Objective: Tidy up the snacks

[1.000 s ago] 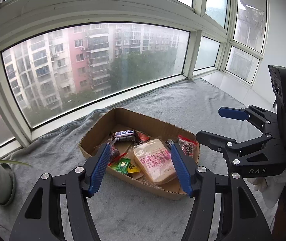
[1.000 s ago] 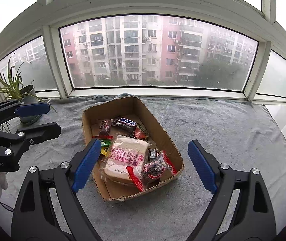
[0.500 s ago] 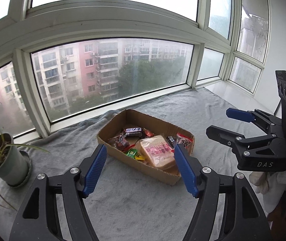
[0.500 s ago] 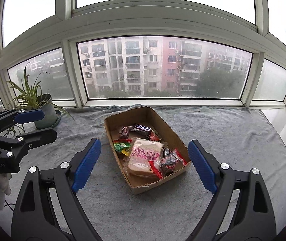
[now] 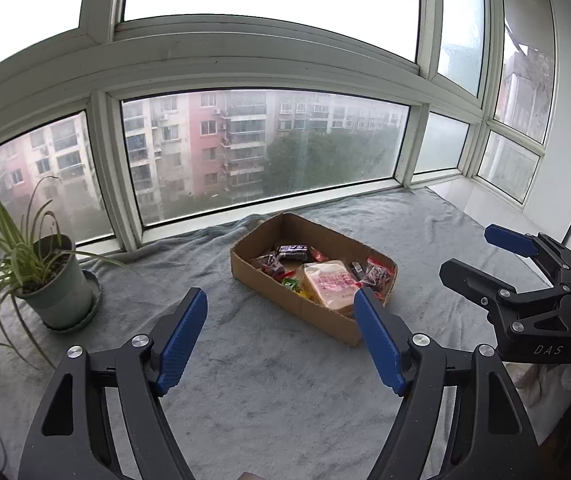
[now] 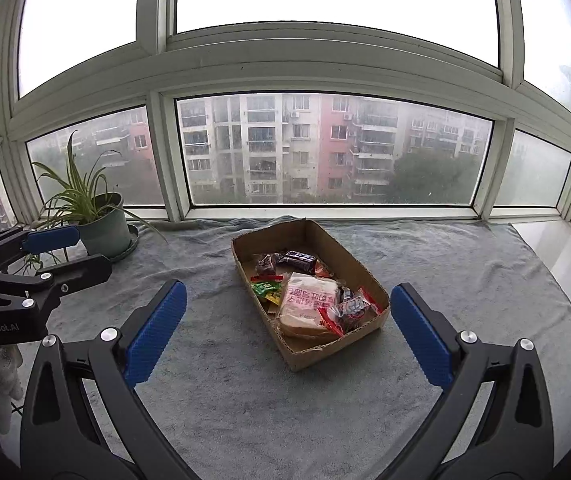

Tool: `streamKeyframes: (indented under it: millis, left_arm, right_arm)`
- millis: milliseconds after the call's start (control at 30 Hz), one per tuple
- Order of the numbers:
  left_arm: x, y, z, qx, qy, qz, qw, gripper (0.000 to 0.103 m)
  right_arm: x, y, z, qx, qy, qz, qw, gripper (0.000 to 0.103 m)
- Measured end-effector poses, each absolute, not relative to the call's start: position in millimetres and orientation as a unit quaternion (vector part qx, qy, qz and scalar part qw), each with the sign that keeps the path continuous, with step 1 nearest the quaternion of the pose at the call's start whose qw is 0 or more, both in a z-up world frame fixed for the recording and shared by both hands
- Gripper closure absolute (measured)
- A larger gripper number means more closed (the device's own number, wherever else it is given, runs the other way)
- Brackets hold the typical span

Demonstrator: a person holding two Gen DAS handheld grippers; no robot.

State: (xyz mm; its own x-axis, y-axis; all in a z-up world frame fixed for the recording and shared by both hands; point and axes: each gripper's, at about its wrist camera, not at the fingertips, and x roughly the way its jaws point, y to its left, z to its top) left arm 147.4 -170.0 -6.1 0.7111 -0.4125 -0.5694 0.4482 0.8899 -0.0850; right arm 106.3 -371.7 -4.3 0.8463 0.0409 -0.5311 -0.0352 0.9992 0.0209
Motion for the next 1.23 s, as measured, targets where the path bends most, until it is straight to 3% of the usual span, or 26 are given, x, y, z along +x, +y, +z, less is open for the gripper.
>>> streamKeyframes:
  millis: [233,1233]
  left_arm:
    - [137,-162,-4,0.027,0.299,-0.219,0.928,0.022]
    - [132,-155,-11,0.031,0.316,-0.203,0.926,0.022]
  right_arm:
    - [100,-370,-7,0.009,0.28,0.016,0.96,0.0]
    - [97,-364,-22,0.008,0.301,0.018,0.954,0.0]
